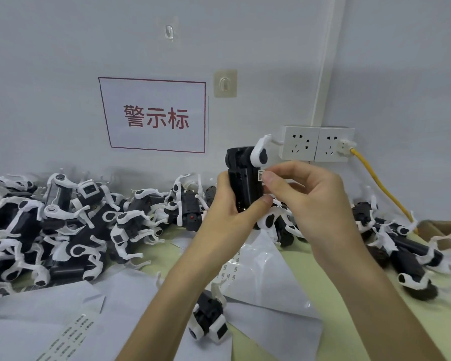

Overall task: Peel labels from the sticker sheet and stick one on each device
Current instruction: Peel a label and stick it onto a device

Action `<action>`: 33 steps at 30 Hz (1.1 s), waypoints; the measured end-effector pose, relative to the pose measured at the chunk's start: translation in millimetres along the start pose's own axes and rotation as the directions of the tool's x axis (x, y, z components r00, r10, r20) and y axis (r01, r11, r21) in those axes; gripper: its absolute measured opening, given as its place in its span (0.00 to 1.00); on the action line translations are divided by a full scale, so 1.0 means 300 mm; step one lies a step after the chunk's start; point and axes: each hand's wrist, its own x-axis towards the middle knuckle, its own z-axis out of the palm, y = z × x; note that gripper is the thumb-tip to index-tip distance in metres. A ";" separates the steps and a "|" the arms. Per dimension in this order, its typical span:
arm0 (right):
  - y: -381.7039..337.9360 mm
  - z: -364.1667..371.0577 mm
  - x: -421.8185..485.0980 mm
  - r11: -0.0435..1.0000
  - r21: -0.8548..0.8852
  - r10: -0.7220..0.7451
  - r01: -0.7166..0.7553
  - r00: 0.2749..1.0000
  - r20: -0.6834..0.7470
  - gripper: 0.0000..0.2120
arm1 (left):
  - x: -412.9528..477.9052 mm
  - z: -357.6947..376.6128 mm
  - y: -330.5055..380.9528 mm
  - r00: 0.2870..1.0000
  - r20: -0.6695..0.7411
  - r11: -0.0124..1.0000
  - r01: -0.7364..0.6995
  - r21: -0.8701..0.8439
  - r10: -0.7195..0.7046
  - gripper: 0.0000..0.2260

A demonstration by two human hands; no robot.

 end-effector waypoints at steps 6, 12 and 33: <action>0.004 0.013 -0.003 1.000 -0.004 -0.016 0.016 0.999 -0.051 0.06 | -0.006 0.015 0.010 0.999 -0.027 0.997 -0.045 0.067 0.047 0.14; 0.017 0.025 -0.011 0.999 -0.040 -0.040 0.036 0.995 -0.092 0.05 | -0.011 0.023 0.019 0.997 -0.042 0.994 -0.060 0.094 0.065 0.14; 0.021 0.025 -0.011 0.988 -0.133 -0.094 0.081 0.991 -0.095 0.06 | -0.010 0.023 0.008 0.994 -0.073 0.991 -0.067 0.118 0.076 0.13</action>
